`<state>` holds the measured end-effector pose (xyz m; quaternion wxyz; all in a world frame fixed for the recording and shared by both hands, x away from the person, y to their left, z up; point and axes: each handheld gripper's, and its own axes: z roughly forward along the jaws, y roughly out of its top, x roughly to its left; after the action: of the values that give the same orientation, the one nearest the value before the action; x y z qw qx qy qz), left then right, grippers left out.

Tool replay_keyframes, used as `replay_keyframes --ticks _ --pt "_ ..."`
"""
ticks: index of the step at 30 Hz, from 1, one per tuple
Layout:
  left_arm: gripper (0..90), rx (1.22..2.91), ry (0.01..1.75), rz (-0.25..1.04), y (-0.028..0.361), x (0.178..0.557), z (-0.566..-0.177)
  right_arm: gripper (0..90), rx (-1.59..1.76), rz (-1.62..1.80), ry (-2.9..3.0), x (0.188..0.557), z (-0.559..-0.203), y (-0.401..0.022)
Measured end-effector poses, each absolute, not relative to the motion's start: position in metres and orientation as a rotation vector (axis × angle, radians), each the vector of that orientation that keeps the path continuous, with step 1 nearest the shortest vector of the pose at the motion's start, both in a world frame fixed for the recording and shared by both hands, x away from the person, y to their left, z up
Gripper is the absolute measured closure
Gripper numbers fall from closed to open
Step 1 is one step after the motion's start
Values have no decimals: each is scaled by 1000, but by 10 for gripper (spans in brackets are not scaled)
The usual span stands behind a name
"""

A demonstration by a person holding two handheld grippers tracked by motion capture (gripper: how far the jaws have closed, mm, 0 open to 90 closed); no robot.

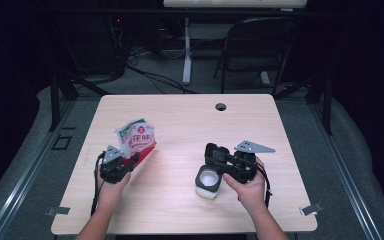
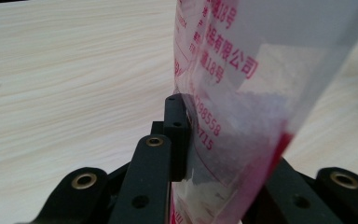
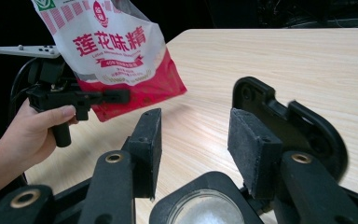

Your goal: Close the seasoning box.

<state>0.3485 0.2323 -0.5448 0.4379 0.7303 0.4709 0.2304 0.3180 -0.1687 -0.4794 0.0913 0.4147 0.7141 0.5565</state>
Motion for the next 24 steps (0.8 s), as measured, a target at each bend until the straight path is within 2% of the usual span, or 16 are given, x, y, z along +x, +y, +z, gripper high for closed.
replay_keyframes --ticks 11,24 --pt "804 1732 1381 706 284 346 -550 546 1217 1662 2143 323 -480 -160" --pt "801 1656 1545 792 306 344 -556 545 1222 1663 2146 324 -480 -160"
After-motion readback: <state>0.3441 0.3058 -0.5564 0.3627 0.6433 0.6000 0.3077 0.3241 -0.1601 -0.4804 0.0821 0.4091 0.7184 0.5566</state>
